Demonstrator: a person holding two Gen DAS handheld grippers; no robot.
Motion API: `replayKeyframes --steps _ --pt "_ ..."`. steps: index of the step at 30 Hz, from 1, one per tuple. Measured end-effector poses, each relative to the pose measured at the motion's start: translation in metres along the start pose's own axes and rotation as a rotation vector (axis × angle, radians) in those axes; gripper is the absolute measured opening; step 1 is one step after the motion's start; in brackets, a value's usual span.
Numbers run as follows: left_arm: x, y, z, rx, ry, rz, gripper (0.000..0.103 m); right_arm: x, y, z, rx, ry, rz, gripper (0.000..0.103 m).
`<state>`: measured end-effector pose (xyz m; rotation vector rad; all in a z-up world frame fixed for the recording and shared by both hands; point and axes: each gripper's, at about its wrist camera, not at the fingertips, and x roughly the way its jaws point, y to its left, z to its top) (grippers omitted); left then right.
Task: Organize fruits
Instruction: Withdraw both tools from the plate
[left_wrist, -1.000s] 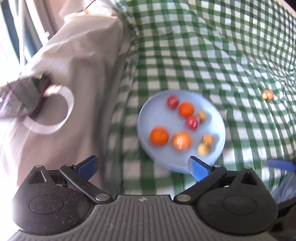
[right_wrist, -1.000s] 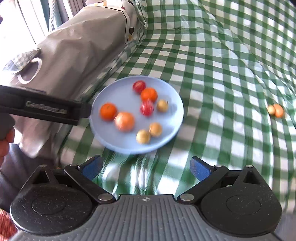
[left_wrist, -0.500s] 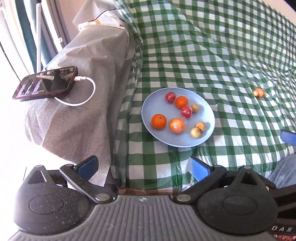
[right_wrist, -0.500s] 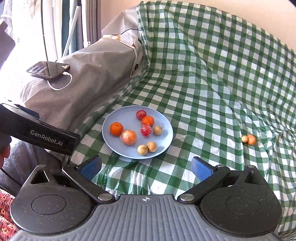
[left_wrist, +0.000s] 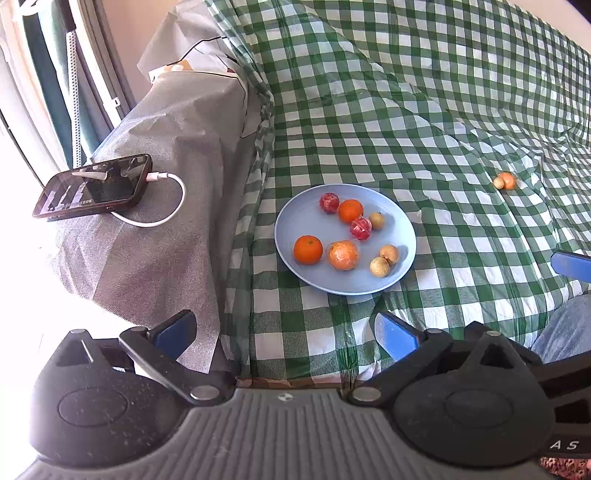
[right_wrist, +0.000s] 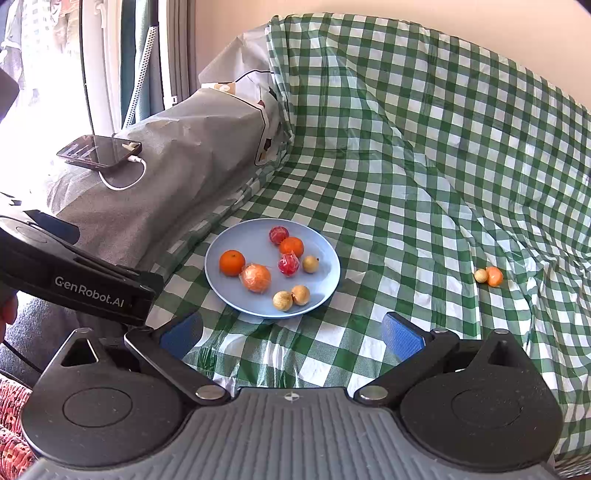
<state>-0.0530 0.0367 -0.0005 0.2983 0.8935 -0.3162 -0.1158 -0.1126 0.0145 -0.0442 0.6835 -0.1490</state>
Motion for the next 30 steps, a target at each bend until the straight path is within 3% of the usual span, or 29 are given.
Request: replayKeyframes --steps 30 --pt "0.009 -0.004 0.007 0.033 0.019 0.024 0.103 0.013 -0.01 -0.002 0.045 0.031 0.017 0.102"
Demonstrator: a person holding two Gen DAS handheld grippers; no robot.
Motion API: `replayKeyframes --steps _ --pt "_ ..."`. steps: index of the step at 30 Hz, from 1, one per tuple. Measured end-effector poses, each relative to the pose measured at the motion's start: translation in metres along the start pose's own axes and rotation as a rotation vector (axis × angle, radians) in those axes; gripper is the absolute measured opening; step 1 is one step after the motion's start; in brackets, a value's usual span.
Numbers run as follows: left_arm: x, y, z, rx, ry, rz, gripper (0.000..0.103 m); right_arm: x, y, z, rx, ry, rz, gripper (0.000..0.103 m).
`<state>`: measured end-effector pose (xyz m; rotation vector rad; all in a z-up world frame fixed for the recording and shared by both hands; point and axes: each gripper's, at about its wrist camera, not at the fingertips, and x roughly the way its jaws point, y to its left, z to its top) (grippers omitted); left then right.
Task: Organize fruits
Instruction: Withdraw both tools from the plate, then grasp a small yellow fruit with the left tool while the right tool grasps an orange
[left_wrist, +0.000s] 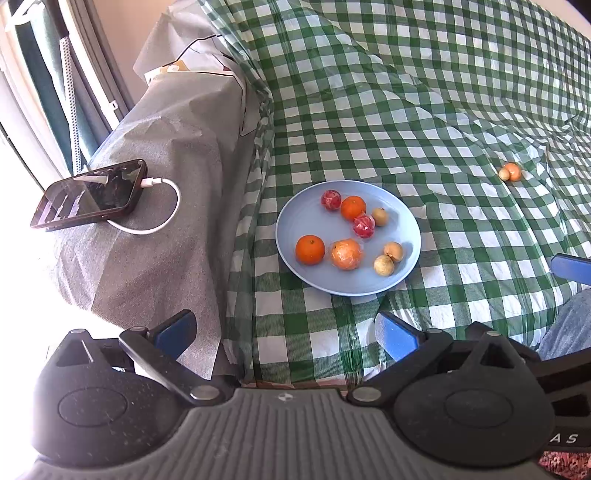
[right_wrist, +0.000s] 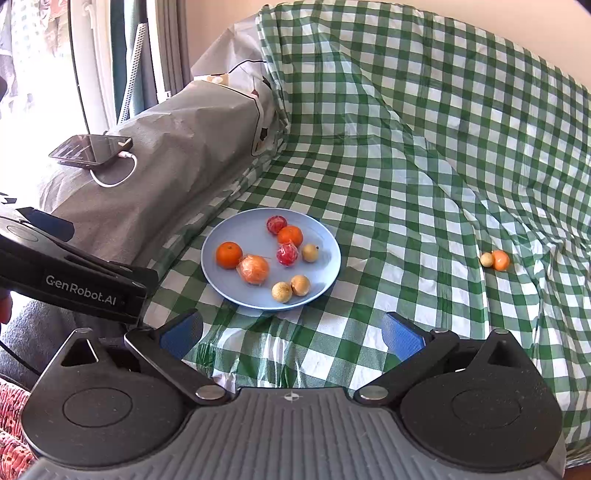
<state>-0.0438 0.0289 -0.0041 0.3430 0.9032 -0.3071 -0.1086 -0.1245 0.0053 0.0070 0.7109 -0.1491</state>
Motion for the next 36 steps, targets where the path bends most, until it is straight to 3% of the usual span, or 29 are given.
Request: replayKeyframes --steps 12,17,26,32,36 --pt "0.014 -0.017 0.022 0.021 0.02 0.011 0.103 0.013 -0.033 -0.002 0.12 -0.006 -0.041 0.102" --pt "0.023 -0.032 0.036 0.037 0.038 -0.01 0.103 0.02 -0.064 -0.005 0.187 -0.019 -0.099 0.102" --pt "0.054 -0.079 0.071 0.077 0.083 -0.063 0.103 0.058 -0.181 -0.011 0.294 -0.08 -0.38 0.102" --pt "0.082 -0.115 0.103 0.085 0.117 -0.074 0.103 0.131 -0.274 -0.01 0.294 -0.044 -0.511 0.102" --pt "0.101 -0.141 0.124 0.122 0.118 -0.061 0.103 0.194 -0.315 -0.004 0.247 -0.017 -0.545 0.099"
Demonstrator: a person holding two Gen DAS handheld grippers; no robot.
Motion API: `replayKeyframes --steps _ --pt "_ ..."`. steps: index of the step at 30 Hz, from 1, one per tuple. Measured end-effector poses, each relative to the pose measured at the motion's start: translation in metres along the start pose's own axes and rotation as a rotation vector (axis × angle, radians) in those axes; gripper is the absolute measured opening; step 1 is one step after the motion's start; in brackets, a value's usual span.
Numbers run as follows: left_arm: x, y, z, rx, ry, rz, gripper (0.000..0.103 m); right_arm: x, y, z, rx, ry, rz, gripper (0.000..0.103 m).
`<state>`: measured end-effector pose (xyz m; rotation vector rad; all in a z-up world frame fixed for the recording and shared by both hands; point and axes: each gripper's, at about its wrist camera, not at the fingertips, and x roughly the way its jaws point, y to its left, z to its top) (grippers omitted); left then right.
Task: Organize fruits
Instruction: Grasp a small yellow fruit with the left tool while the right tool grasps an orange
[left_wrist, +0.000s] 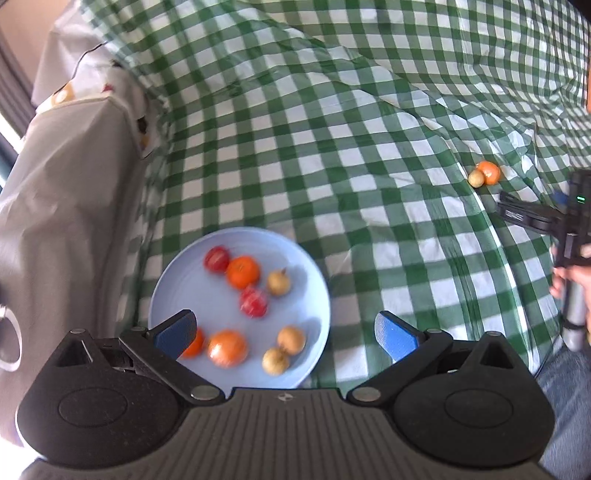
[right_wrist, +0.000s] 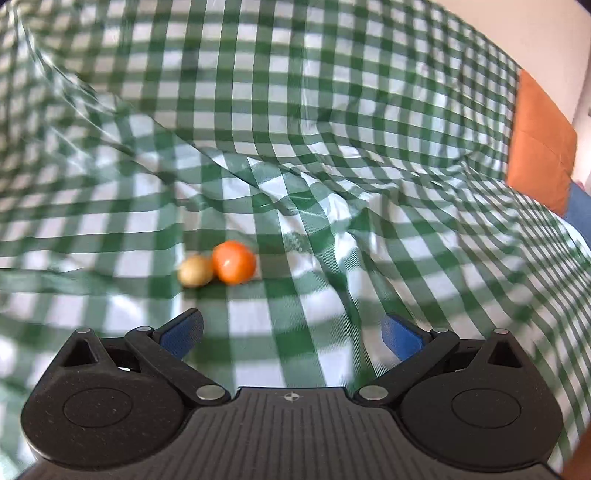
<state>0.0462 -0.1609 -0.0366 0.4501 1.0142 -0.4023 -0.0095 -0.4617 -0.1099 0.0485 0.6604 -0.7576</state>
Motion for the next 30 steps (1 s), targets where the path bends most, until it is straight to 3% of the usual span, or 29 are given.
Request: replayKeyframes --steps 4,5,6,7,9,12,15,21,25,27,30 --pt "0.02 -0.022 0.029 0.037 -0.013 0.006 0.103 0.044 0.014 0.01 -0.048 -0.05 0.057 0.09" --pt "0.025 -0.03 0.037 0.046 -0.02 0.005 0.103 0.051 0.016 0.014 -0.028 -0.051 0.08 0.077" --pt "0.032 -0.037 0.046 0.056 -0.03 -0.002 0.103 0.059 0.016 0.016 -0.005 -0.044 0.105 0.053" --pt "0.039 -0.046 0.055 0.068 -0.045 -0.012 0.103 0.067 0.014 0.018 0.023 -0.028 0.136 0.037" --pt "0.055 -0.064 0.074 0.096 -0.073 -0.037 0.103 0.071 0.006 0.019 0.104 -0.016 0.14 0.036" --pt "0.082 -0.098 0.104 0.144 -0.11 -0.11 0.103 0.057 -0.009 0.007 0.169 -0.007 0.04 0.036" --pt "0.114 -0.133 0.133 0.199 -0.132 -0.194 0.103 0.059 -0.026 -0.003 0.201 -0.032 0.043 0.036" --pt "0.173 -0.197 0.172 0.316 -0.112 -0.24 0.102 0.067 -0.032 -0.004 0.224 -0.055 0.054 0.035" --pt "0.195 -0.214 0.173 0.378 -0.061 -0.285 0.074 0.067 -0.036 -0.004 0.242 -0.058 0.073 0.036" --pt "0.196 -0.216 0.17 0.383 -0.09 -0.299 0.072 0.066 -0.036 -0.003 0.248 -0.058 0.073 0.036" --pt "0.195 -0.224 0.17 0.433 -0.129 -0.315 0.055 0.068 -0.036 -0.002 0.248 -0.058 0.072 0.036"
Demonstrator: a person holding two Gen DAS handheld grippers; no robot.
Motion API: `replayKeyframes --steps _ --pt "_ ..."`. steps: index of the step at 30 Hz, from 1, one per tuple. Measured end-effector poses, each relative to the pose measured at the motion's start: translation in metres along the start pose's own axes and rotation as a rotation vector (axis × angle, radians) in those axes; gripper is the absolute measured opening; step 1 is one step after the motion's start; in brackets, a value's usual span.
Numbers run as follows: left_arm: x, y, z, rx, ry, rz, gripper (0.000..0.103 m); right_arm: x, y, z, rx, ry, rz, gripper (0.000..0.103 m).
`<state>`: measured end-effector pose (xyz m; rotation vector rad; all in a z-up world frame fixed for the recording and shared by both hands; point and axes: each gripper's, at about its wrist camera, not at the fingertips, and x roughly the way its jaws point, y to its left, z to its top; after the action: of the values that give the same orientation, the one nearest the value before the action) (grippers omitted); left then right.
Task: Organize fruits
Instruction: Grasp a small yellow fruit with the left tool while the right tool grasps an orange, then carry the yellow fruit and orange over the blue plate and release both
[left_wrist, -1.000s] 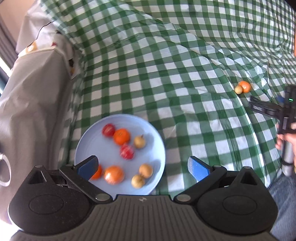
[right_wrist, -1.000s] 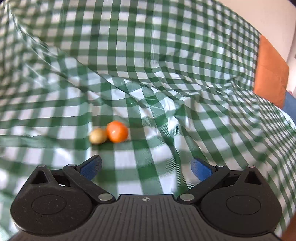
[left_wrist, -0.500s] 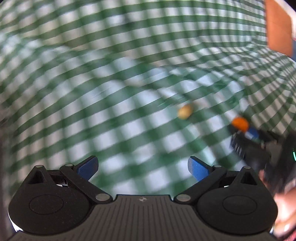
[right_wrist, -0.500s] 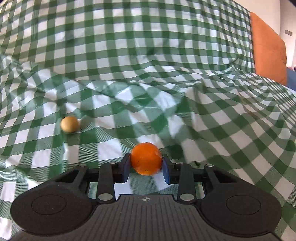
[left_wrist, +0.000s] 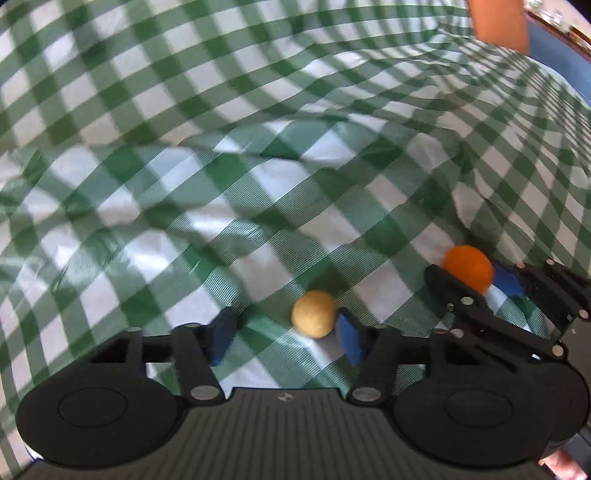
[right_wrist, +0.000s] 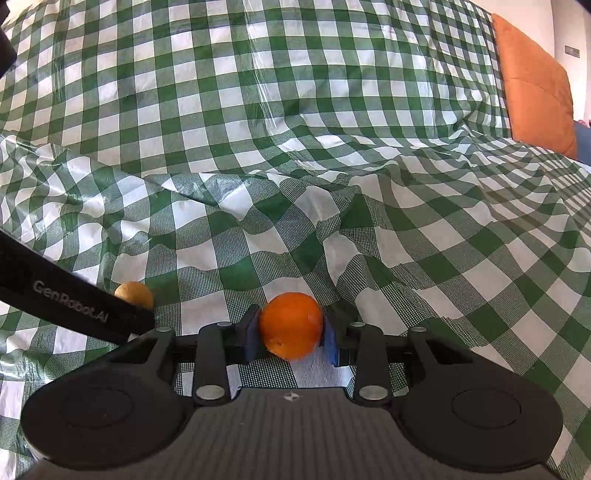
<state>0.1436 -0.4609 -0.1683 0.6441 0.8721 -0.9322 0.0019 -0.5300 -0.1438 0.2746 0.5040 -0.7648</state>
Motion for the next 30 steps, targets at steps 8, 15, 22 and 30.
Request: replayKeyframes --steps 8,15,22,30 --pt "-0.028 0.0 -0.008 0.019 -0.013 -0.005 0.026 0.001 0.0 0.0 0.003 -0.006 -0.001 0.036" --pt "-0.126 0.038 -0.077 -0.133 0.01 0.088 0.027 -0.004 -0.006 -0.001 0.06 -0.035 -0.052 0.035" --pt "-0.247 0.073 -0.19 -0.263 0.061 0.208 0.027 -0.095 0.013 0.004 0.026 -0.024 -0.049 0.035" --pt "-0.339 0.082 -0.292 -0.367 0.082 0.276 0.027 -0.259 0.087 -0.039 -0.163 0.073 0.268 0.035"
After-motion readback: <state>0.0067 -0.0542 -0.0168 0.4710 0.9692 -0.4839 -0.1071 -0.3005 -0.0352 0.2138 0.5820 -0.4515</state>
